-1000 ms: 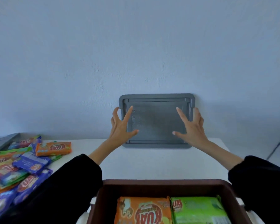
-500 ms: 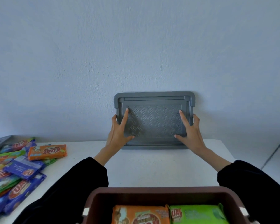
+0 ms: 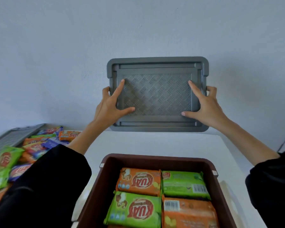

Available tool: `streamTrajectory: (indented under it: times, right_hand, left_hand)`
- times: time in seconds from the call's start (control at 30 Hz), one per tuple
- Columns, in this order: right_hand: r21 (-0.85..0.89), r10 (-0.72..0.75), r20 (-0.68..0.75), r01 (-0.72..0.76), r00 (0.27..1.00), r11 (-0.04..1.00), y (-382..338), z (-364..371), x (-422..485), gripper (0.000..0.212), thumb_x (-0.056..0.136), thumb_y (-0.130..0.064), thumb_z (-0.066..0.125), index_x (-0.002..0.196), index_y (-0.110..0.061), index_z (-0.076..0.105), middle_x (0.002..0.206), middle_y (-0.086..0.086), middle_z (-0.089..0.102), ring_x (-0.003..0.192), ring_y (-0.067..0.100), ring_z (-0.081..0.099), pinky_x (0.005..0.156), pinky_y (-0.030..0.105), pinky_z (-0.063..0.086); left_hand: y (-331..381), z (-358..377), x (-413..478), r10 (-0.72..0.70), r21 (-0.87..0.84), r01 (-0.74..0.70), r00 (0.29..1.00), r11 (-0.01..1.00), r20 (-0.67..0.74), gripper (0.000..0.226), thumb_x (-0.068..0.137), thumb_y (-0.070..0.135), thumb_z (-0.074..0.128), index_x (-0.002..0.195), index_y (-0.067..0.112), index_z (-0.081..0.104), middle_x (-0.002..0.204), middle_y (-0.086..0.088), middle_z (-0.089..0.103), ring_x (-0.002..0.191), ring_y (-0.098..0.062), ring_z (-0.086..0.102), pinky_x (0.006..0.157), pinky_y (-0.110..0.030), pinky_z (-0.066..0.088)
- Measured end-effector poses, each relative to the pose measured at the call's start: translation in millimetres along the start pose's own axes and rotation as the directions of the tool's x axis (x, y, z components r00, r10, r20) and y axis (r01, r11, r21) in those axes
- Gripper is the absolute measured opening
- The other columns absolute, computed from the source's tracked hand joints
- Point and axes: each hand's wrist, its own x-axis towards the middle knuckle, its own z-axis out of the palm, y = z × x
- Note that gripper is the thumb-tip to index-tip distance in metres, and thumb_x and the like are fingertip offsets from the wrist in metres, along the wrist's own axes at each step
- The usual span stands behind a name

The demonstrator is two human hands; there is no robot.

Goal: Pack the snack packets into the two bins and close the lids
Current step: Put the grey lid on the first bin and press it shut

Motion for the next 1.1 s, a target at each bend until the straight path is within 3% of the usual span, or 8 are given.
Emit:
streamTrajectory:
  times: [0.1, 0.27, 0.33, 0.4, 0.6, 0.77, 0.87, 1.1]
  right_hand:
    - [0.024, 0.036, 0.105, -0.038, 0.994, 0.999, -12.6, -22.0, -28.7, 0.098, 0.073, -0.032, 0.076, 0.147, -0.035, 0.011, 0.142, 0.014, 0.013, 0.136, 0.034, 0.025, 0.113, 0.041, 0.026]
    - [0.027, 0.106, 0.336, -0.122, 0.936, 0.992, -26.1, -42.6, -84.3, 0.091, 0.075, -0.038, 0.072, 0.147, -0.037, 0.015, 0.137, 0.009, 0.018, 0.132, 0.027, 0.026, 0.11, 0.034, 0.025]
    - [0.011, 0.143, 0.401, -0.161, 0.905, 0.987, -29.2, -40.8, -108.7, 0.089, 0.077, -0.042, 0.069, 0.147, -0.036, 0.015, 0.136, 0.008, 0.02, 0.13, 0.027, 0.027, 0.109, 0.033, 0.026]
    - [-0.005, 0.179, 0.44, -0.197, 0.88, 0.98, -33.2, -35.4, -132.9, 0.087, 0.078, -0.047, 0.065, 0.147, -0.035, 0.014, 0.137, 0.009, 0.02, 0.132, 0.028, 0.027, 0.11, 0.036, 0.025]
    - [-0.052, 0.284, 0.433, -0.291, 0.855, 0.955, -47.3, -19.3, -191.2, 0.083, 0.079, -0.051, 0.062, 0.147, -0.034, 0.017, 0.139, 0.013, 0.021, 0.137, 0.03, 0.019, 0.114, 0.043, 0.021]
    - [-0.153, 0.349, 0.381, -0.314, 0.856, 0.937, -46.6, -9.5, -218.1, 0.074, 0.083, -0.058, 0.052, 0.145, -0.039, 0.017, 0.143, 0.012, 0.02, 0.138, 0.031, 0.012, 0.111, 0.048, 0.023]
    - [-0.182, 0.359, 0.368, -0.313, 0.858, 0.932, -41.9, -3.4, -224.8, 0.071, 0.084, -0.06, 0.047, 0.145, -0.037, 0.019, 0.147, 0.01, 0.019, 0.14, 0.029, 0.007, 0.11, 0.047, 0.023]
    - [-0.231, 0.38, 0.297, -0.32, 0.876, 0.919, -35.5, 6.1, -228.5, 0.065, 0.083, -0.066, 0.043, 0.142, -0.043, 0.026, 0.155, 0.011, -0.001, 0.143, 0.033, -0.005, 0.112, 0.052, 0.018]
  left_hand:
    - [8.7, -22.2, -23.2, -0.032, 0.02, 0.031, 0.996, 0.999, 0.082, 0.093, 0.073, 0.056, 0.063, 0.145, 0.042, 0.006, 0.137, -0.015, 0.029, 0.098, -0.022, 0.045, 0.091, -0.038, 0.044]
    - [7.9, -44.0, -74.1, -0.076, 0.102, 0.052, 0.963, 0.993, 0.258, 0.09, 0.069, 0.069, 0.051, 0.145, 0.041, 0.014, 0.109, -0.008, 0.042, 0.093, -0.023, 0.049, 0.079, -0.032, 0.042]
    - [5.1, -46.5, -95.9, -0.1, 0.12, 0.063, 0.938, 0.991, 0.331, 0.086, 0.069, 0.07, 0.047, 0.145, 0.04, 0.019, 0.102, -0.014, 0.048, 0.092, -0.029, 0.052, 0.075, -0.032, 0.039]
    - [1.8, -45.9, -116.9, -0.118, 0.112, 0.081, 0.915, 0.99, 0.385, 0.075, 0.077, 0.064, 0.05, 0.143, 0.04, 0.025, 0.108, -0.023, 0.054, 0.1, -0.034, 0.054, 0.08, -0.034, 0.041]
    - [-7.6, -40.0, -160.7, -0.151, 0.167, 0.077, 0.858, 0.983, 0.491, 0.067, 0.084, 0.061, 0.047, 0.143, 0.037, 0.027, 0.14, -0.015, 0.045, 0.122, -0.031, 0.049, 0.099, -0.039, 0.042]
    - [-1.6, -31.4, -182.0, -0.172, 0.374, -0.018, 0.868, 0.927, 0.466, 0.065, 0.087, 0.066, 0.033, 0.144, 0.04, 0.021, 0.131, -0.014, 0.052, 0.12, -0.031, 0.048, 0.088, -0.036, 0.041]
    - [1.6, -27.9, -187.2, -0.183, 0.452, -0.037, 0.883, 0.891, 0.433, 0.06, 0.091, 0.062, 0.026, 0.145, 0.036, 0.023, 0.133, -0.012, 0.049, 0.123, -0.032, 0.04, 0.09, -0.038, 0.04]
    - [4.8, -24.4, -196.5, -0.236, 0.348, 0.091, 0.886, 0.933, 0.4, 0.052, 0.093, 0.056, 0.031, 0.139, 0.032, 0.032, 0.147, -0.013, 0.024, 0.134, -0.035, 0.024, 0.104, -0.049, 0.03]
